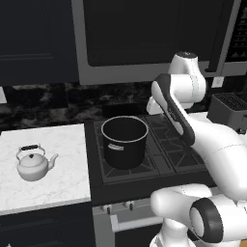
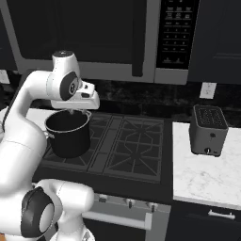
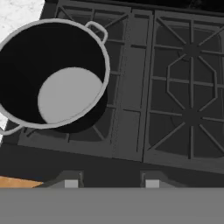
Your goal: Pick the kettle from the counter and place it on a stove burner. Then turn the burner on.
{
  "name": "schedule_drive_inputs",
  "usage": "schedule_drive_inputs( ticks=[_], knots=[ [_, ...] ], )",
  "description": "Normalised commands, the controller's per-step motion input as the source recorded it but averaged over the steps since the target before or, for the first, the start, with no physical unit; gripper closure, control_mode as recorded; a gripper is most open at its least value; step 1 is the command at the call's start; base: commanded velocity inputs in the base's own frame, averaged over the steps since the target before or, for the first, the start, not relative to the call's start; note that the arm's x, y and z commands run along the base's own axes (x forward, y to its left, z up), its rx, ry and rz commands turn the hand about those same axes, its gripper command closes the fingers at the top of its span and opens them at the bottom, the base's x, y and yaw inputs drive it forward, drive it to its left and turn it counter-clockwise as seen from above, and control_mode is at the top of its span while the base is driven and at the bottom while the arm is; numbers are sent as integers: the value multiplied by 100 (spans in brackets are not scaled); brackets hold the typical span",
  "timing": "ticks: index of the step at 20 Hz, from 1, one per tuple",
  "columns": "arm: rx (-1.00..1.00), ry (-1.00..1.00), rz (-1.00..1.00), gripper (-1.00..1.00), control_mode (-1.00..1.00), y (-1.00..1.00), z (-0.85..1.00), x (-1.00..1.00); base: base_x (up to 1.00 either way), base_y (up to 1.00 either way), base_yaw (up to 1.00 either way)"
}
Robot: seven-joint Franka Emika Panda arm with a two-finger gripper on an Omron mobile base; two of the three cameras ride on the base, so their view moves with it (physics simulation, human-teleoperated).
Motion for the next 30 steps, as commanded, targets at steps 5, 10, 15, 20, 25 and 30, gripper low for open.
schedule_drive_inputs(
  ticks=[5, 10, 15, 20, 25, 30],
  knots=[
    [0, 1, 0, -100, -100, -1, -5, 0, 0, 0, 0],
    [0, -32, 21, -100, -100, 90, -8, -96, 0, 0, 0],
    [-5, -55, 19, -100, -100, 100, 12, -83, 0, 0, 0],
    [-2, -42, 25, -100, -100, 100, 17, -36, 0, 0, 0],
    [0, -25, 28, -100, -100, 100, 3, -21, 0, 0, 0],
    [-2, -12, 29, -100, -100, 100, 9, -10, 0, 0, 0]
  ],
)
